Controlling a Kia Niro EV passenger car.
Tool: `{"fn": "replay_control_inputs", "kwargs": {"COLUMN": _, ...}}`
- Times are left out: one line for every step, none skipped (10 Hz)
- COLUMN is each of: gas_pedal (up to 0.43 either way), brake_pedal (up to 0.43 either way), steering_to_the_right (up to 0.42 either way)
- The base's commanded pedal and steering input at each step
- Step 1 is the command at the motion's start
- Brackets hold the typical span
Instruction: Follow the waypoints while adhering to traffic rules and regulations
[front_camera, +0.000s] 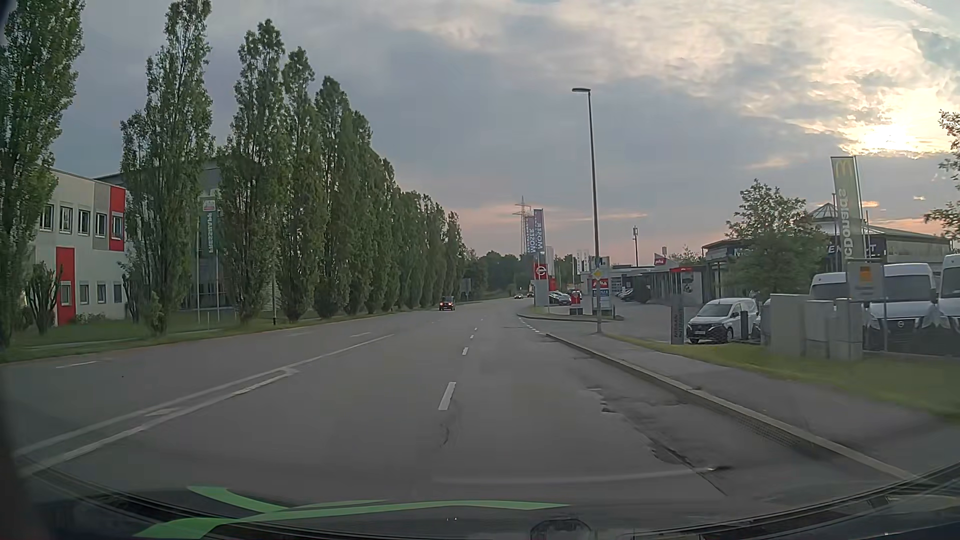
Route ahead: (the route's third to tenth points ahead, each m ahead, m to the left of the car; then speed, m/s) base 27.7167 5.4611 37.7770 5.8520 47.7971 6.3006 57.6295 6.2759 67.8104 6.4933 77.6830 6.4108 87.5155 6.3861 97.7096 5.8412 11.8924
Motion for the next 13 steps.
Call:
{"fn": "replay_control_inputs", "kwargs": {"gas_pedal": 0.039, "brake_pedal": 0.000, "steering_to_the_right": -0.016}}
{"fn": "replay_control_inputs", "kwargs": {"gas_pedal": 0.039, "brake_pedal": 0.000, "steering_to_the_right": -0.012}}
{"fn": "replay_control_inputs", "kwargs": {"gas_pedal": 0.039, "brake_pedal": 0.000, "steering_to_the_right": -0.009}}
{"fn": "replay_control_inputs", "kwargs": {"gas_pedal": 0.067, "brake_pedal": 0.000, "steering_to_the_right": -0.008}}
{"fn": "replay_control_inputs", "kwargs": {"gas_pedal": 0.079, "brake_pedal": 0.000, "steering_to_the_right": -0.008}}
{"fn": "replay_control_inputs", "kwargs": {"gas_pedal": 0.079, "brake_pedal": 0.000, "steering_to_the_right": -0.008}}
{"fn": "replay_control_inputs", "kwargs": {"gas_pedal": 0.079, "brake_pedal": 0.000, "steering_to_the_right": -0.008}}
{"fn": "replay_control_inputs", "kwargs": {"gas_pedal": 0.079, "brake_pedal": 0.000, "steering_to_the_right": -0.008}}
{"fn": "replay_control_inputs", "kwargs": {"gas_pedal": 0.079, "brake_pedal": 0.000, "steering_to_the_right": -0.008}}
{"fn": "replay_control_inputs", "kwargs": {"gas_pedal": 0.079, "brake_pedal": 0.000, "steering_to_the_right": -0.008}}
{"fn": "replay_control_inputs", "kwargs": {"gas_pedal": 0.079, "brake_pedal": 0.000, "steering_to_the_right": -0.008}}
{"fn": "replay_control_inputs", "kwargs": {"gas_pedal": 0.067, "brake_pedal": 0.000, "steering_to_the_right": -0.008}}
{"fn": "replay_control_inputs", "kwargs": {"gas_pedal": 0.059, "brake_pedal": 0.000, "steering_to_the_right": -0.008}}
